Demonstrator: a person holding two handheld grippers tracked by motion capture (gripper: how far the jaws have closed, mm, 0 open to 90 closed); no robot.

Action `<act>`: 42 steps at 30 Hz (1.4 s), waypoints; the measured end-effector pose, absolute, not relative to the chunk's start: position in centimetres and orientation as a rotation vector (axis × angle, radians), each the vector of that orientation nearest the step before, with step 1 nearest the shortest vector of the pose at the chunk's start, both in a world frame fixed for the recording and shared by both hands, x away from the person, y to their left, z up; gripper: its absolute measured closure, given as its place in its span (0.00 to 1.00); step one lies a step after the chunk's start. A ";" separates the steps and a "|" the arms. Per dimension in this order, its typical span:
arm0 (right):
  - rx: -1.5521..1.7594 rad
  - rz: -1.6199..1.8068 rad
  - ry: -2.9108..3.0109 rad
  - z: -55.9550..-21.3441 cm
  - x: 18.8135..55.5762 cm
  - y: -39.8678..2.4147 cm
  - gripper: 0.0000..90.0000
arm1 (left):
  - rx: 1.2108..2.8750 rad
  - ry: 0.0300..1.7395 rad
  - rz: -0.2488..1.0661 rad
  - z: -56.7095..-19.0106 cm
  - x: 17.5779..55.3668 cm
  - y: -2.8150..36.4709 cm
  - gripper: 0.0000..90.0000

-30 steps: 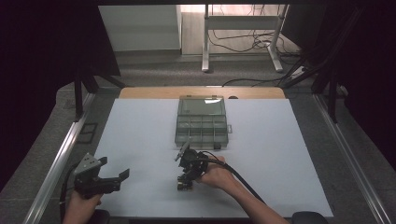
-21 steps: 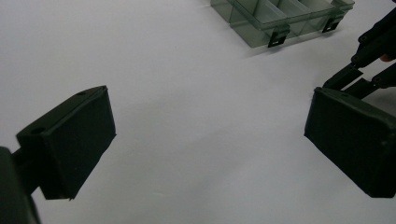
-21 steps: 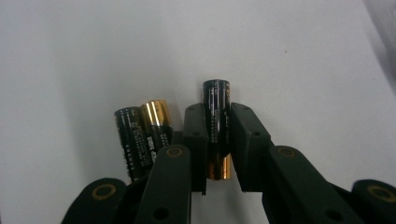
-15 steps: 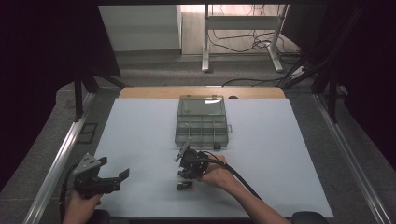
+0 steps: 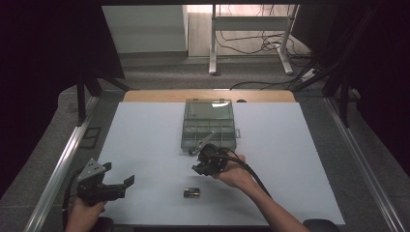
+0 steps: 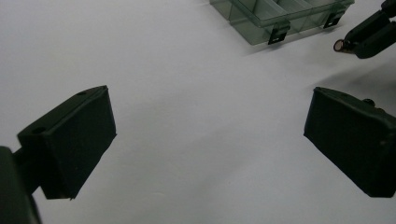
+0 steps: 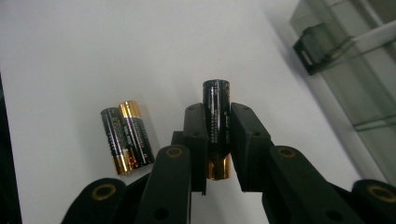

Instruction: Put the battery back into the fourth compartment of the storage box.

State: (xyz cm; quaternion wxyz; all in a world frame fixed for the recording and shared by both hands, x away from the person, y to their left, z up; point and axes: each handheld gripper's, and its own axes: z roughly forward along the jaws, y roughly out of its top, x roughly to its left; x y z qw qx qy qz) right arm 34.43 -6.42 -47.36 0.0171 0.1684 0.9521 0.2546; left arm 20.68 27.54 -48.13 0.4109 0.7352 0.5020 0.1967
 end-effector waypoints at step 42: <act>0.922 0.849 2.667 -43.1 43.8 -13.0 0.85 | 1.852 1.260 0.486 -48.2 20.8 27.6 0.03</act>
